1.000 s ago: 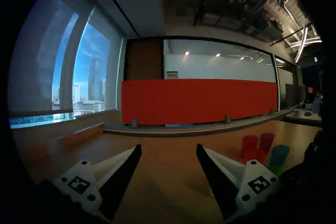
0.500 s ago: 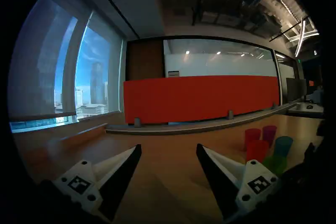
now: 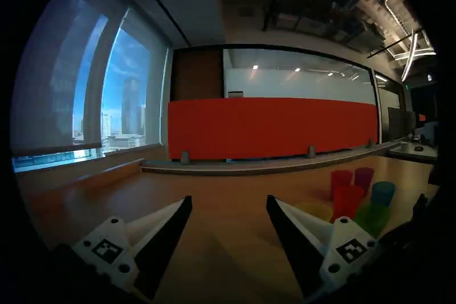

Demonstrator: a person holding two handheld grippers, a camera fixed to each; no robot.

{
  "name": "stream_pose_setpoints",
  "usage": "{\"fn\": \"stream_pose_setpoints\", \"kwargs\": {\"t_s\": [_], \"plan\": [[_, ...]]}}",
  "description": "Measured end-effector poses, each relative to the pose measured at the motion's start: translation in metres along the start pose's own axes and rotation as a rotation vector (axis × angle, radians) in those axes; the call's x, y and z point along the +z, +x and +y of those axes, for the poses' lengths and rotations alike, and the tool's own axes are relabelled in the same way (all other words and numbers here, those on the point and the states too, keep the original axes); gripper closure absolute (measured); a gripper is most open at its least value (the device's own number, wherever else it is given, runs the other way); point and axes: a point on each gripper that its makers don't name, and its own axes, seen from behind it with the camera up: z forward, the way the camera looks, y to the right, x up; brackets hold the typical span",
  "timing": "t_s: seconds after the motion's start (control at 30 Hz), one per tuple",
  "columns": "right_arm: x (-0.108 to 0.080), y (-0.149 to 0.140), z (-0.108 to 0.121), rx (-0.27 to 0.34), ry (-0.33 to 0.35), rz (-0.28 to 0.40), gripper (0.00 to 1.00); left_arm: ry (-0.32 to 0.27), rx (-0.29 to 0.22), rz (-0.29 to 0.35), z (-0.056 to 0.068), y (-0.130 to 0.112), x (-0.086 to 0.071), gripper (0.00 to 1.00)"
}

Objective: Pour water

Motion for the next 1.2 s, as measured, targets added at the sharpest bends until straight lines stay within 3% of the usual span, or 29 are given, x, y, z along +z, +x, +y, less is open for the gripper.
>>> {"fn": "stream_pose_setpoints", "kwargs": {"t_s": [0.9, 1.2], "plan": [[0.001, -0.001, 0.008, 0.008, 0.008, 0.019, 0.00, -0.014, -0.013, -0.016, 0.003, -0.005, 0.003, 0.03], [0.006, -0.015, -0.012, 0.030, 0.071, 0.038, 0.00, -0.014, -0.012, -0.017, 0.003, -0.005, 0.003, 0.03]]}}
